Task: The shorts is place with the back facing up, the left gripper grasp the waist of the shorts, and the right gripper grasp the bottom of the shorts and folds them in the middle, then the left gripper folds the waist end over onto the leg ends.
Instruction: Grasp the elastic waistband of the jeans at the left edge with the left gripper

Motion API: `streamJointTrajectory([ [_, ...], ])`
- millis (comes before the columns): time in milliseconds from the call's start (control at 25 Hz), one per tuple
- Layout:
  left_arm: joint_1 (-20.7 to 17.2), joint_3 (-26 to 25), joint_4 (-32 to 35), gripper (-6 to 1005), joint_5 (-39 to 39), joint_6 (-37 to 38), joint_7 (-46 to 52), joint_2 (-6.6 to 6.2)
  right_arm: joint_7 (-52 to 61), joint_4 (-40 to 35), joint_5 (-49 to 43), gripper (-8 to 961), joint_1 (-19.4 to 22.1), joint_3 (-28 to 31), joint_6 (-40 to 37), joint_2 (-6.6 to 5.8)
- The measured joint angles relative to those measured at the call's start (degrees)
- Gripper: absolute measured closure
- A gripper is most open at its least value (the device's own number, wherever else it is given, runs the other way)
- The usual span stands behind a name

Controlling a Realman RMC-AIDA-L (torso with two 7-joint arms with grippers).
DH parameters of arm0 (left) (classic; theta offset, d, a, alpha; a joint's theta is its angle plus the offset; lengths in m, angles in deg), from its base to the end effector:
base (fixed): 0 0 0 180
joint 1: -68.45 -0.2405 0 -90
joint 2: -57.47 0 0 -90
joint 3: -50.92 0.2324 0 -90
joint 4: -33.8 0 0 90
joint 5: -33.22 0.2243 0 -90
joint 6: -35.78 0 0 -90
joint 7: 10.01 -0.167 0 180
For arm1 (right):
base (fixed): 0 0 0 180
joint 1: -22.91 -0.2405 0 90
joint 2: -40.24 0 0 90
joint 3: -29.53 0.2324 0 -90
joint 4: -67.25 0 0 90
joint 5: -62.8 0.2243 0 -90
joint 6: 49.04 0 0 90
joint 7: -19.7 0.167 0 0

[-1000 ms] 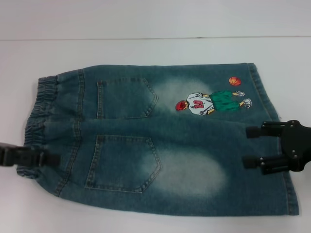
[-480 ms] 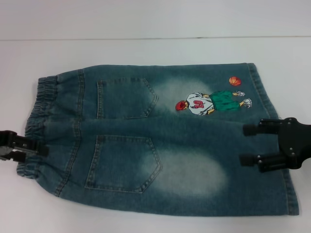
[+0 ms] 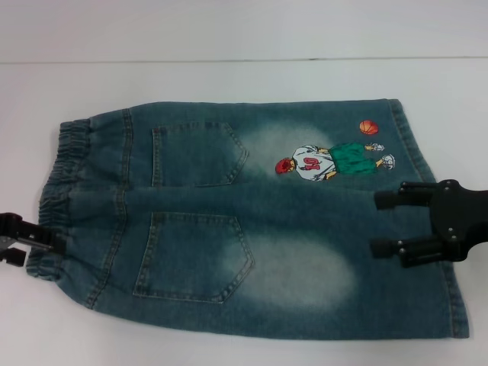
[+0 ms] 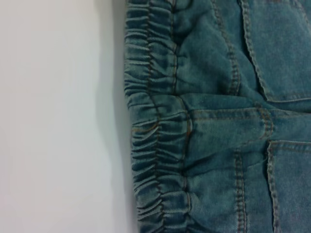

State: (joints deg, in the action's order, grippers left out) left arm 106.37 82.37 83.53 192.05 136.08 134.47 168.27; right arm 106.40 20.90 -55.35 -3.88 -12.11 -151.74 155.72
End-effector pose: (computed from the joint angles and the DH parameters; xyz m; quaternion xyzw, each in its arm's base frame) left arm -0.3065 0.3355 0.0822 -0.7357 -0.6634 0.0613 0.1222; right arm 0.2504 0.3082 0.0305 -0.9545 0.2163 0.1989 0.0518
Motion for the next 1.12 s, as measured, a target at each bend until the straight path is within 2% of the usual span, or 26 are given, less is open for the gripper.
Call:
streamJointTrajectory([
  [240, -0.26, -0.36, -0.03, 127, 0.04, -0.17, 1.59, 0.14, 0.19, -0.01, -1.25, 29, -0.25, -1.47, 0.04, -0.30],
  [1120, 0.10, 0.04, -1.68, 127, 1.97, -3.76, 2.43, 0.24, 0.27, 0.12, -3.14, 38, -1.16, -1.95, 3.16, 0.29],
])
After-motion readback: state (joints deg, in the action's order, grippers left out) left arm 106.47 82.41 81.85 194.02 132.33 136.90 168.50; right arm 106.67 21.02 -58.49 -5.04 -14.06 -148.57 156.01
